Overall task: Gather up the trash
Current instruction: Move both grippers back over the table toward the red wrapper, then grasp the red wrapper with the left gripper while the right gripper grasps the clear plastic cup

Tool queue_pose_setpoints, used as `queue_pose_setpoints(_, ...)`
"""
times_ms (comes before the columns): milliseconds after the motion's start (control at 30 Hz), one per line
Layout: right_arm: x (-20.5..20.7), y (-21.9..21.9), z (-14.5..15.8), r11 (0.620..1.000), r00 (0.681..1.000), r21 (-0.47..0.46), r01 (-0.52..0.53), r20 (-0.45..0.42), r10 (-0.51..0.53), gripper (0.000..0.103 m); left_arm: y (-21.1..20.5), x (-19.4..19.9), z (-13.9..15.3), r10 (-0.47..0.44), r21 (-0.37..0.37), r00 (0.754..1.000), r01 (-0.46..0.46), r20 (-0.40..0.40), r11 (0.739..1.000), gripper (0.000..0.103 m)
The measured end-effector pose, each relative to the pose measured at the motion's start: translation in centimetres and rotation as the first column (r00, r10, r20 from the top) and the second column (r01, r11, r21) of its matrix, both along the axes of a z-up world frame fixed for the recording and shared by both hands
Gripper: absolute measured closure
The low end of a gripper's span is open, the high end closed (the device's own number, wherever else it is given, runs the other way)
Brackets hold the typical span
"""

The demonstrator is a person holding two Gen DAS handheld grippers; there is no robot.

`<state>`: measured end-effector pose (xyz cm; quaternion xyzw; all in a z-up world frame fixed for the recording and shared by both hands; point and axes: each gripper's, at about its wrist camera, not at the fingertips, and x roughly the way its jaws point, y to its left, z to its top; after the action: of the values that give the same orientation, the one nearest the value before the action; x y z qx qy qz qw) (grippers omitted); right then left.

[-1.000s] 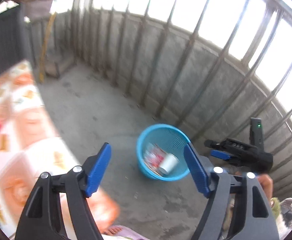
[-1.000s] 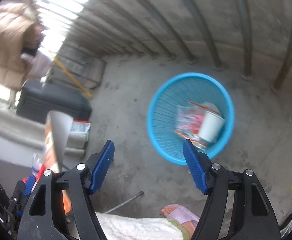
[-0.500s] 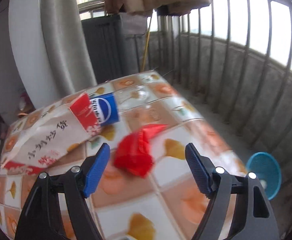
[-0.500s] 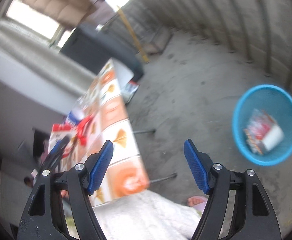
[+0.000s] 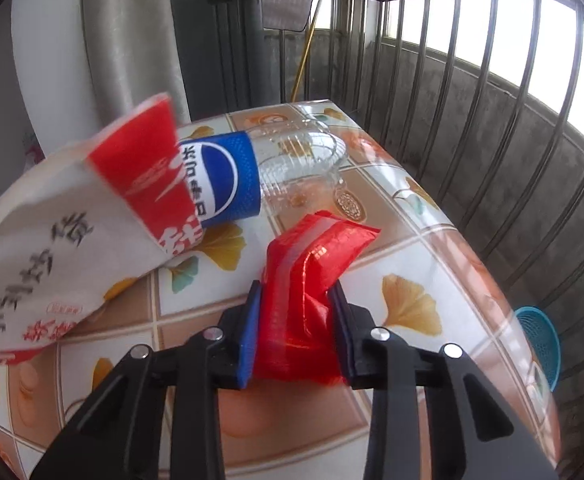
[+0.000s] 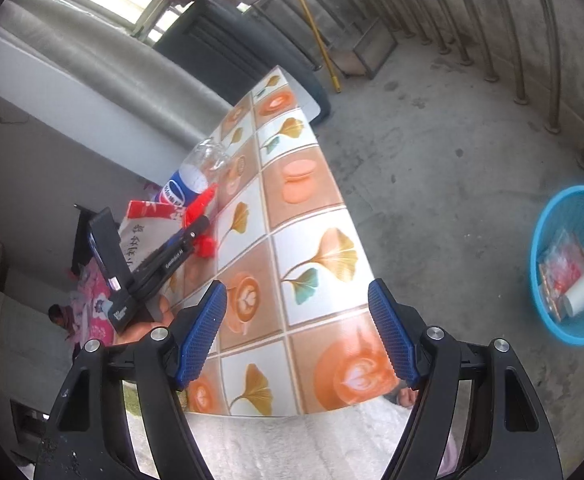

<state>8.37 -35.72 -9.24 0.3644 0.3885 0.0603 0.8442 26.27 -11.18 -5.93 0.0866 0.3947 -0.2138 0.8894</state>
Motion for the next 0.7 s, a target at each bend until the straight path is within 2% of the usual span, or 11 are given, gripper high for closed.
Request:
queue_pose_setpoints(133, 0.9, 1.2, 1.2, 0.999, 0.999, 0.016, -0.040, 0.032, 0.039, 0.033, 2.6, -2.0, 0.1, -0.005, -0.075, 0.998, 0.000, -0.056, 0.997, 0.072)
queue_pose_setpoints(267, 2.3, 2.9, 2.2, 0.994, 0.994, 0.046, -0.097, 0.057, 0.094, 0.033, 5.7, -4.7, 0.3, 0.012, -0.122, 0.997, -0.022, -0.079, 0.992, 0.072)
queue_pose_setpoints(500, 7.2, 7.5, 4.8, 0.970, 0.978, 0.138, -0.201, 0.092, 0.189, 0.032, 12.8, -8.6, 0.6, 0.140, -0.193, 0.986, -0.155, -0.088, 0.969, 0.072)
queue_pose_setpoints(700, 12.9, 13.7, 6.4, 0.939, 0.963, 0.217, -0.267, 0.097, 0.252, 0.032, 17.1, -10.4, 0.8, 0.248, -0.197, 0.966, -0.257, -0.069, 0.946, 0.072)
